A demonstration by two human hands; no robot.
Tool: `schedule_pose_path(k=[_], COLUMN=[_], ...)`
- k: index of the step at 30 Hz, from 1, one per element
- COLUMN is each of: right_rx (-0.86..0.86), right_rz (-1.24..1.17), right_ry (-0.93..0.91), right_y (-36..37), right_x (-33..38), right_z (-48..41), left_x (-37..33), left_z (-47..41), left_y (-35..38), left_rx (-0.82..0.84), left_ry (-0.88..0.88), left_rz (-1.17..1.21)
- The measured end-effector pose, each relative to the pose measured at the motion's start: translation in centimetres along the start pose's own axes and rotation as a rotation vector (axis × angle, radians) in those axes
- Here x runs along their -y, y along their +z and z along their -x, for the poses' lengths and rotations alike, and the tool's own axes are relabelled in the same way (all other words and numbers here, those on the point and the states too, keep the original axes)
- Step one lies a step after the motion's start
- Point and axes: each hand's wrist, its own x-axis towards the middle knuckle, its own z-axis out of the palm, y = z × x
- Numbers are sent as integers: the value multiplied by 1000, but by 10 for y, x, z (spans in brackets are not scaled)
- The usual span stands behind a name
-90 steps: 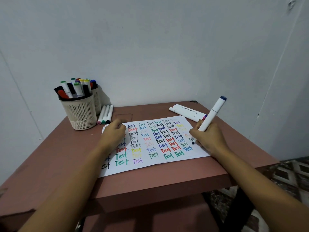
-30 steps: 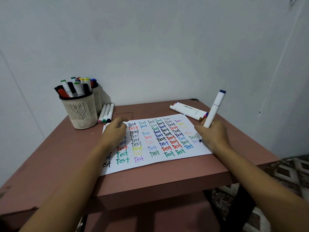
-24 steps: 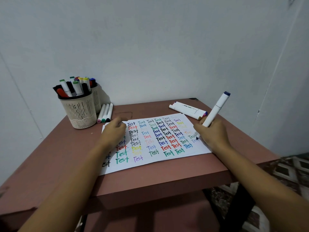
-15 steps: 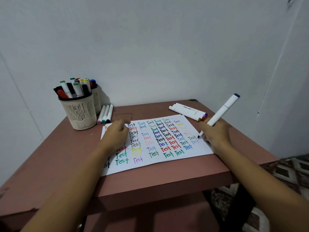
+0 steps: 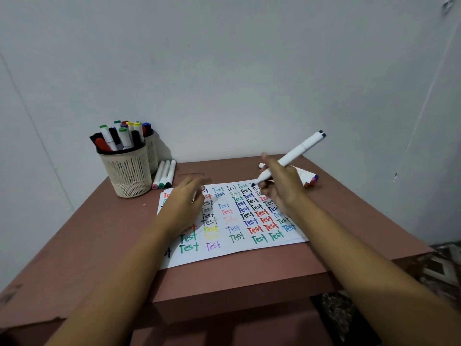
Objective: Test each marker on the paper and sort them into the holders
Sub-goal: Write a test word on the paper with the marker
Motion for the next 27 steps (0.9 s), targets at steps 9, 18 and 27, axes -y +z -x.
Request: schedule_pose_path(k=[9, 18, 27], right_rx=[122, 182, 328], right_rz=[-156, -107, 64], right_ry=[92, 63, 122], right_y=[31, 36, 38], right_x=[-28, -36, -41], right_z=[-7, -11, -8], left_x=[-6, -5, -7], left_z=[-2, -5, 0], left_y=[2, 4, 5], left_rx=[-55, -5, 39], left_ry=[-196, -155, -49], left_rz=[239, 289, 348])
